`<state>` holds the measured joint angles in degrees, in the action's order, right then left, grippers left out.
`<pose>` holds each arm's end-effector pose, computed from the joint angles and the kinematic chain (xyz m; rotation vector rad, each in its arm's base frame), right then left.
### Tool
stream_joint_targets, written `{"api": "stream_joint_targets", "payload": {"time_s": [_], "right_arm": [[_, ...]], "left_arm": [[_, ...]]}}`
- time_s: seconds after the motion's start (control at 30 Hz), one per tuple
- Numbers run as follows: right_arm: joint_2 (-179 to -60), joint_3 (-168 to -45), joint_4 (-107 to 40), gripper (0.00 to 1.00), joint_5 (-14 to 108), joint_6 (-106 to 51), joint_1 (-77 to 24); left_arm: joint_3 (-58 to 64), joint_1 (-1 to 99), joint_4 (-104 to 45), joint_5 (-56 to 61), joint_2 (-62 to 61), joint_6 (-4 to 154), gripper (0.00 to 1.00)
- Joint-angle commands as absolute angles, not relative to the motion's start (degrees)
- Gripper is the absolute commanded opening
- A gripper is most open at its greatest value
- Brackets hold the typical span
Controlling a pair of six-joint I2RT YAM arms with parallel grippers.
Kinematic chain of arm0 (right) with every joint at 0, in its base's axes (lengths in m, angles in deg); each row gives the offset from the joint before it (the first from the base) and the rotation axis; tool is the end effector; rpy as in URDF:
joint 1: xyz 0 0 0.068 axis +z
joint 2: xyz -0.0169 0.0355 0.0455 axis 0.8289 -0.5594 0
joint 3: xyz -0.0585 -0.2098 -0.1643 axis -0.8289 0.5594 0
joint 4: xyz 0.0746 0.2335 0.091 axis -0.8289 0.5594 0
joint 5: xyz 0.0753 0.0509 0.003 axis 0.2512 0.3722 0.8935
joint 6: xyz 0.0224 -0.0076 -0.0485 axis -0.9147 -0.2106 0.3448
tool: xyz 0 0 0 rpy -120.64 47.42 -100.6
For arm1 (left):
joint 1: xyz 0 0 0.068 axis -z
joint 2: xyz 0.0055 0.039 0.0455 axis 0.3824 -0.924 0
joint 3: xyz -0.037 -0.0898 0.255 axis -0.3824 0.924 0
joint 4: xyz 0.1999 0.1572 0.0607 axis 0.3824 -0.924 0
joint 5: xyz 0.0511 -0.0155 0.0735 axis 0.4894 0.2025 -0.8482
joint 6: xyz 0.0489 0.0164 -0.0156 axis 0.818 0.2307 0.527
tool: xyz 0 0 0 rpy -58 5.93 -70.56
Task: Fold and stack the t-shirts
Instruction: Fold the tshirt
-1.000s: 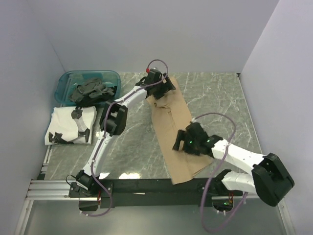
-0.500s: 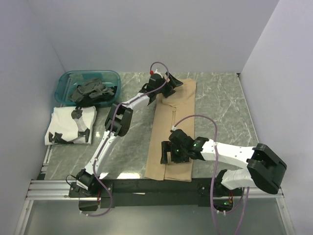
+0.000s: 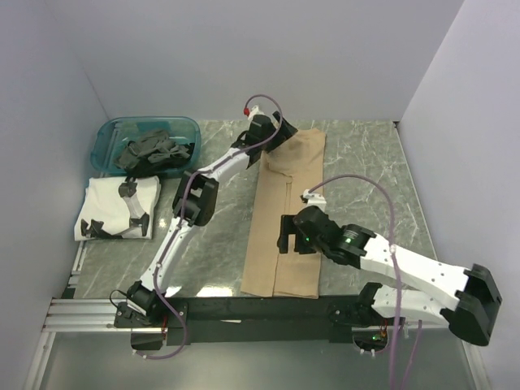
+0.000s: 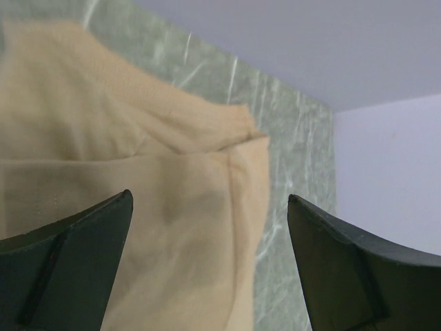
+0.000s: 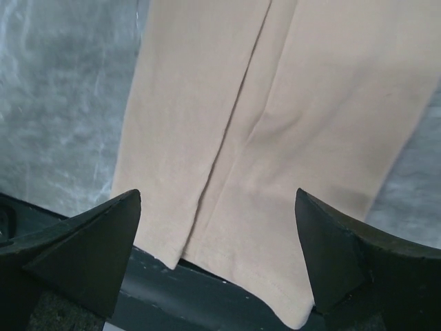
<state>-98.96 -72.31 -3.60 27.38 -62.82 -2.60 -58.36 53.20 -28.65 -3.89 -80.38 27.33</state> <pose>0.1323 0.1649 0.2360 -0.1398 2.4694 0.4911 0.5268 -0.3143 0.1531 -0.4829 1.9948 -1.0641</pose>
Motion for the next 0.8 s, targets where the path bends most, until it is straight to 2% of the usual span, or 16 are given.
{"api": "stream_joint_targets", "payload": {"time_s": [0.0,0.13,0.27,0.3,0.43,0.47,0.53,0.57,0.63,0.73,0.77], "right_arm": [[-93.71,-74.45,1.01,1.00,18.83,-63.47,-2.46],[-90.44,-72.79,2.33,1.00,19.00,-64.70,-2.64],[-89.12,-69.79,0.49,1.00,23.64,-65.58,-3.25],[-89.21,-69.53,0.57,1.00,25.13,-65.49,-3.51],[-89.03,-68.13,-0.04,1.00,32.76,-62.25,-3.43],[-89.12,-68.03,-1.43,0.99,34.88,-60.59,-3.43],[-90.00,-67.51,-3.90,0.99,39.89,-55.58,-3.08],[-90.52,-67.24,-6.35,0.99,45.83,-54.34,-2.73],[-92.02,-67.07,-7.16,0.98,48.52,-51.70,-1.50],[-93.95,-67.24,-6.64,0.94,47.04,-51.08,-0.36],[-94.74,-67.33,-6.37,0.88,46.60,-50.99,0.52]], "left_arm": [[-61.00,53.33,-30.75,-11.08,-67.88,34.97,0.99],[-59.52,53.51,-31.64,-9.33,-59.70,39.98,0.99],[-47.17,54.91,-33.83,-6.69,-48.37,43.15,1.00],[-44.77,55.35,-38.10,-7.90,-43.39,42.64,0.99],[-22.13,57.90,-37.55,-11.09,-26.85,40.00,0.99],[-10.07,58.86,-35.26,-10.65,-23.24,39.47,0.99],[1.51,59.92,-30.08,-11.69,-13.22,36.67,0.99],[11.05,61.14,-29.19,-12.22,-10.40,35.87,0.99],[20.50,62.38,-31.61,-13.89,-3.80,33.77,1.00],[27.73,64.67,-40.66,-15.48,1.83,30.07,1.00],[29.15,65.54,-42.52,-15.65,3.32,29.54,0.99]]}}
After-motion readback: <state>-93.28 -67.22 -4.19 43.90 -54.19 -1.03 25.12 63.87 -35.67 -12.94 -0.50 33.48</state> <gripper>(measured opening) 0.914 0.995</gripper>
